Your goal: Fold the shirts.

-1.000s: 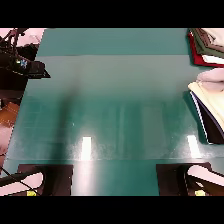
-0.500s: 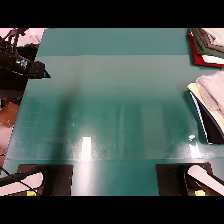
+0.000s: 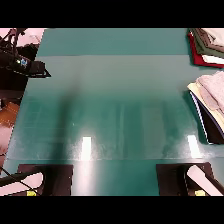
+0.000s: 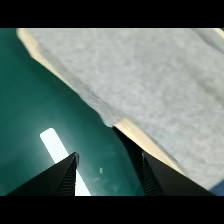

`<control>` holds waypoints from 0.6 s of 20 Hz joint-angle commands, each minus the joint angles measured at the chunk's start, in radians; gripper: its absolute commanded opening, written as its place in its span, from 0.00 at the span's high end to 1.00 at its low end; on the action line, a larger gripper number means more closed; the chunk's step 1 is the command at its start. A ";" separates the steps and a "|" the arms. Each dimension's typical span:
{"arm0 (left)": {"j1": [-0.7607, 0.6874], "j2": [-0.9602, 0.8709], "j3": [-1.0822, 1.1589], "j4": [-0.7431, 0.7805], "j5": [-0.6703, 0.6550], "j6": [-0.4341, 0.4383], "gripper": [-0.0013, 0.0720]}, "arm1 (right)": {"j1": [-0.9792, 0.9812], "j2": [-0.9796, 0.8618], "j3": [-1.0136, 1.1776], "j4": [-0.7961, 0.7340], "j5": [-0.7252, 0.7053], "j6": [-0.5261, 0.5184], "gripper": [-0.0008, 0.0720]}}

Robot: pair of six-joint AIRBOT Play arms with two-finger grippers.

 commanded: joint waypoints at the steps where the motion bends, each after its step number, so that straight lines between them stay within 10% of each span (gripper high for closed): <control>1: 0.001 0.000 0.001 -0.005 -0.003 -0.002 0.95 | 0.134 0.030 0.050 0.089 -0.023 0.002 0.62; 3: 0.001 0.000 0.001 -0.005 -0.003 -0.002 0.95 | 0.218 0.030 0.087 0.089 -0.017 0.001 0.96; 12: 0.001 0.000 0.001 -0.005 -0.003 -0.002 0.95 | 0.435 0.029 0.141 0.071 -0.029 0.002 0.97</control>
